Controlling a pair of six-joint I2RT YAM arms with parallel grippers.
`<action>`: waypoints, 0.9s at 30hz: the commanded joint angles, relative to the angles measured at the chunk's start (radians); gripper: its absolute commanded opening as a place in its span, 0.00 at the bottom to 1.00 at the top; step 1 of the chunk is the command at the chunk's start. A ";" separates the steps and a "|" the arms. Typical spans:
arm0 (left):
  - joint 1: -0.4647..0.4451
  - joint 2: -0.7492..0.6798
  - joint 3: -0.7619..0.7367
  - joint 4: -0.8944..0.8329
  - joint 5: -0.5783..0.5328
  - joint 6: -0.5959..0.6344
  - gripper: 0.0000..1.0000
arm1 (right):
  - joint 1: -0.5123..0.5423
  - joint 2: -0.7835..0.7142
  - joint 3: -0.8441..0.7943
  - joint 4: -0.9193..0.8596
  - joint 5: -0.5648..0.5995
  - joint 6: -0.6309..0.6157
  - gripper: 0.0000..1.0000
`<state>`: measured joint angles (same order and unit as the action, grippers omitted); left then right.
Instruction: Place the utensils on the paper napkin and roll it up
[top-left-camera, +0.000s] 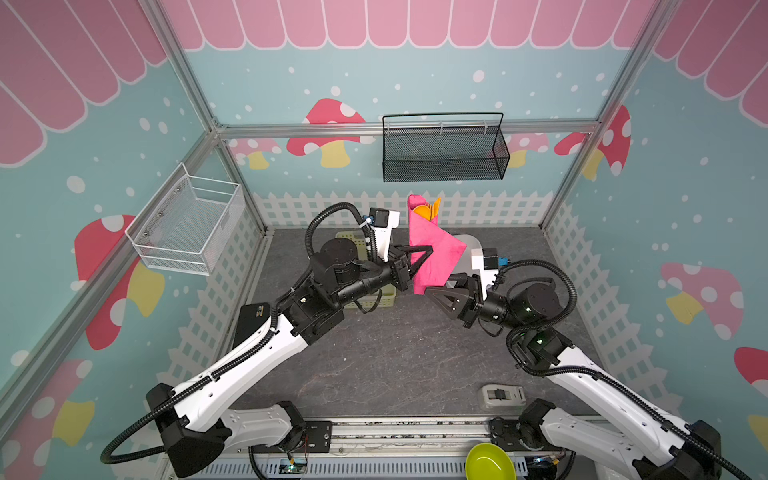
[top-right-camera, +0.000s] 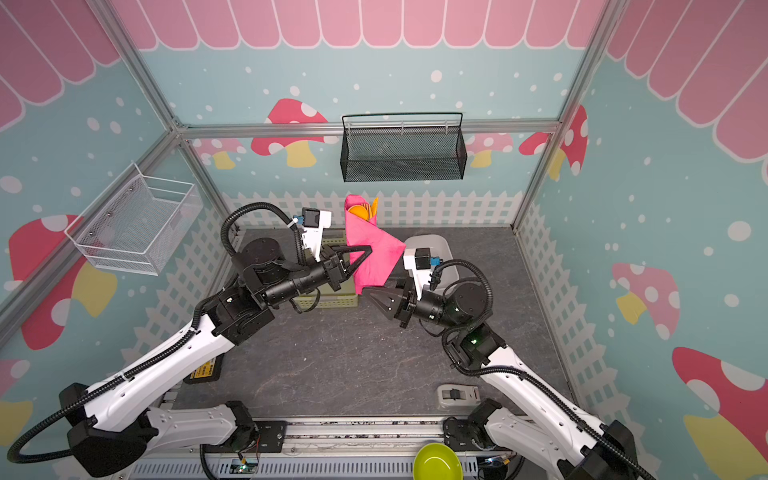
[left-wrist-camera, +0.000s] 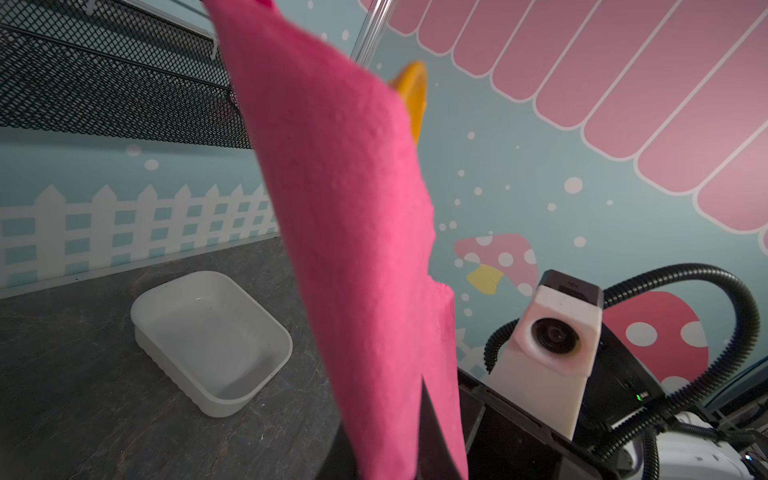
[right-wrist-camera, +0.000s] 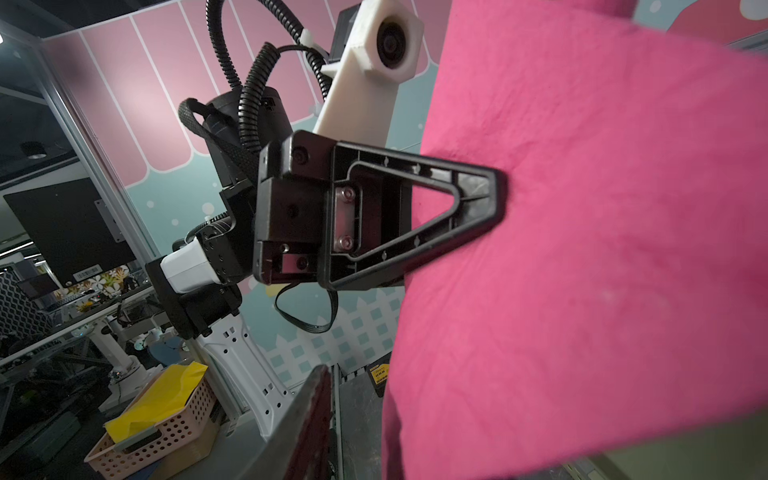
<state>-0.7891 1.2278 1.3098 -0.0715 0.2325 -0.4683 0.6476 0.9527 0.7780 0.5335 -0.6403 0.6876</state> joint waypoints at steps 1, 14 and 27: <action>-0.002 0.016 0.026 -0.007 -0.039 -0.016 0.04 | 0.025 0.008 0.044 -0.042 -0.002 -0.035 0.38; -0.005 0.007 0.014 -0.030 -0.077 -0.012 0.08 | 0.040 -0.013 0.055 -0.104 0.075 -0.063 0.18; -0.005 -0.079 -0.064 0.086 0.115 0.008 0.54 | 0.040 -0.096 0.008 0.009 0.076 -0.051 0.00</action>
<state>-0.7933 1.1923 1.2720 -0.0368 0.2745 -0.4736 0.6827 0.8814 0.7979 0.4538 -0.5457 0.6418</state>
